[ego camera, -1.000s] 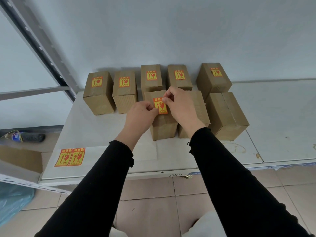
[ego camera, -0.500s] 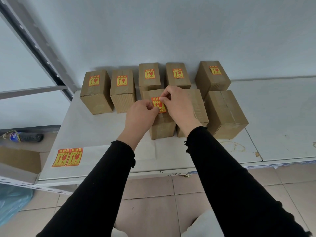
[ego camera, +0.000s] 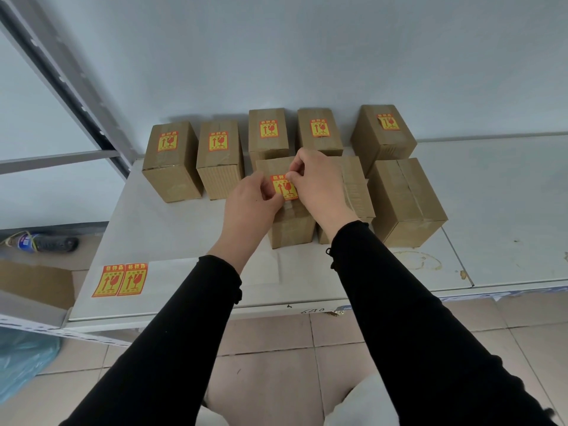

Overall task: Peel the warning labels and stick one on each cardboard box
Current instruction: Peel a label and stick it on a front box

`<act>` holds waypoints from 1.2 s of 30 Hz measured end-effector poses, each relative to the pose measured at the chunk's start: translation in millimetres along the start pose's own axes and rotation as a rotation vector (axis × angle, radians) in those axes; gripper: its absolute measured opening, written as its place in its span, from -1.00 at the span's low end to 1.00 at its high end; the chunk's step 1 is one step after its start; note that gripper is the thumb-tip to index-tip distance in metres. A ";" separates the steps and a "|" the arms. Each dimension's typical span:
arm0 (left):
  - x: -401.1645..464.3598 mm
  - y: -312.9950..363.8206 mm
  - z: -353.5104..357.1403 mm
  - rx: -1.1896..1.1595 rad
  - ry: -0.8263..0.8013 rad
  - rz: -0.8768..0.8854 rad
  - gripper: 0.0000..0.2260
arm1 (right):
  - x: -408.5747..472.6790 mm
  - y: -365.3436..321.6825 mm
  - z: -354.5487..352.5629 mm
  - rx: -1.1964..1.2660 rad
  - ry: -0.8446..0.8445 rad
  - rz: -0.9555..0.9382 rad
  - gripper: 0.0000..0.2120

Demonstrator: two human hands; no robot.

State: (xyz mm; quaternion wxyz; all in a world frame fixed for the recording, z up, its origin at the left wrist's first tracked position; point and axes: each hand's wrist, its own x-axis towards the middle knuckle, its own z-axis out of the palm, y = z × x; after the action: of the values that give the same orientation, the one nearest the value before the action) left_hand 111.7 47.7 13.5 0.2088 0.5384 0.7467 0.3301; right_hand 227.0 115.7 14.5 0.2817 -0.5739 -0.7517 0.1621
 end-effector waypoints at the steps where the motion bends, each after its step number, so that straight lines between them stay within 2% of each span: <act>1: -1.0 0.1 -0.7 -0.001 0.006 0.010 -0.84 | 0.1 -0.9 0.3 -0.003 0.010 0.003 -0.95; 9: -2.1 1.7 -2.5 -0.025 -0.008 -0.001 -0.84 | 1.1 -4.8 3.3 -0.036 0.072 0.024 -0.91; 14: 0.6 -0.4 -2.5 -0.057 -0.010 -0.007 -0.81 | 3.3 -0.9 -15.5 -0.040 -0.123 -0.035 -0.93; 18: 1.5 -1.9 -2.2 -0.068 -0.031 0.018 -0.76 | -1.1 3.9 -36.1 -0.026 -0.298 -0.085 -0.83; 20: 2.6 -2.0 -2.5 -0.058 -0.044 0.019 -0.74 | -3.6 5.3 -39.4 -0.053 -0.334 -0.109 -0.81; 29: 2.0 -1.3 -1.4 -0.019 -0.048 0.007 -0.71 | -5.7 3.2 -34.2 -0.170 -0.348 -0.159 -0.83; 36: -4.3 -3.6 -16.7 0.046 -0.038 0.077 -0.71 | -13.5 4.0 -37.8 -0.086 -0.258 -0.126 -0.89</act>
State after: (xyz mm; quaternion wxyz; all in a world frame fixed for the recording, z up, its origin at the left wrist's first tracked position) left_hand 99.5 38.4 22.3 0.1977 0.5777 0.7287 0.3102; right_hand 255.6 100.9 38.9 0.1676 -0.5114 -0.8225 0.1841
